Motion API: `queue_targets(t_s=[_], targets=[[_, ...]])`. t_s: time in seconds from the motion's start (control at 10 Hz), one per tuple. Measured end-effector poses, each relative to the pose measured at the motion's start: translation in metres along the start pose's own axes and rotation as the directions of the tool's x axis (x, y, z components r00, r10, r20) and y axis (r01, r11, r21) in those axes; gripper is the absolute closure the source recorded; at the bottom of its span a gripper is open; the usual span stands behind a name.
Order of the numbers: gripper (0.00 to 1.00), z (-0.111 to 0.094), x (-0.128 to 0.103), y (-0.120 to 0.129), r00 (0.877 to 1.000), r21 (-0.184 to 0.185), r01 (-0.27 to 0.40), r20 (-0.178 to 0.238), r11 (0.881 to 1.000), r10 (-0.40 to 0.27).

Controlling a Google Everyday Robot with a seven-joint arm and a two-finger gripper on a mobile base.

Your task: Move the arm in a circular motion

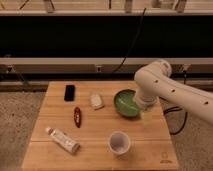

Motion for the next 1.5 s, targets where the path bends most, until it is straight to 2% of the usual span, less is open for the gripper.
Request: queue_targets(t_s=[0.4,0.7,1.1,1.5], targets=[[0.20,-0.001,0.030,0.002,0.999,-0.007,-0.048,0.003,0.999,0.048],[0.20,-0.002,0.031,-0.008,0.996,-0.010,-0.086,0.009,0.996,0.086],[0.20,-0.004,0.040,-0.035,0.994,-0.018,-0.113,0.008,0.993,0.113],[0.20,-0.002,0.026,-0.064,0.994,-0.027,-0.108,0.013,0.994,0.108]])
